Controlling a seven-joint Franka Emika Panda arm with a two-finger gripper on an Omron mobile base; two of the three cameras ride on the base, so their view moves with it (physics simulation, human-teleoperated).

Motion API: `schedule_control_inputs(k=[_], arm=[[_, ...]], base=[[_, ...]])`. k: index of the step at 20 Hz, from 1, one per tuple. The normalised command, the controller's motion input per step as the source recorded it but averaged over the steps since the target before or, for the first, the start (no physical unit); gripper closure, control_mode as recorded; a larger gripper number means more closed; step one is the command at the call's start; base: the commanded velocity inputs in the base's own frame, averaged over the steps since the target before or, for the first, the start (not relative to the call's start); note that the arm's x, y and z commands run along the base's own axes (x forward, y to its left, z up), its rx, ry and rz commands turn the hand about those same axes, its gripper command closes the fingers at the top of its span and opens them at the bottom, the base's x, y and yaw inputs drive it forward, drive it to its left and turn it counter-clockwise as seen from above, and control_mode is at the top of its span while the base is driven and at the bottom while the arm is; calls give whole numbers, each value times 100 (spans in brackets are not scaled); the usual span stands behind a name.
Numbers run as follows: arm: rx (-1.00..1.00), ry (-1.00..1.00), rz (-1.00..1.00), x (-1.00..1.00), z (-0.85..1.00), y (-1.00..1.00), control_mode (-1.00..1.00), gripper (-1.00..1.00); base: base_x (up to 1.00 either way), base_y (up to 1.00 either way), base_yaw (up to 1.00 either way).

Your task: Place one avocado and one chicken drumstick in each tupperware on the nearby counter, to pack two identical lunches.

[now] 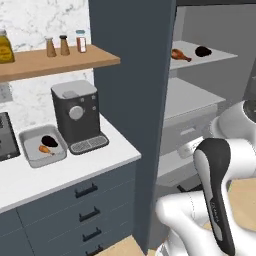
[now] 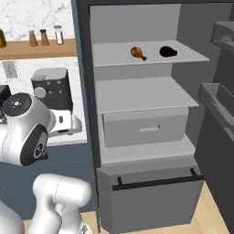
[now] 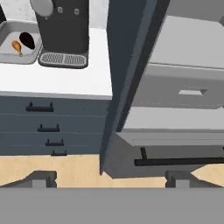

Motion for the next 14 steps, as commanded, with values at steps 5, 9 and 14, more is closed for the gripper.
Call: schedule_control_inputs(k=[5, 9, 14], arm=[[0, 0, 0, 0, 0, 0, 100, -100], [0, 0, 0, 0, 0, 0, 100, -100], [0, 0, 0, 0, 0, 0, 100, -100]], base=[[34, -66, -1], [33, -62, 0], [53, -37, 8]])
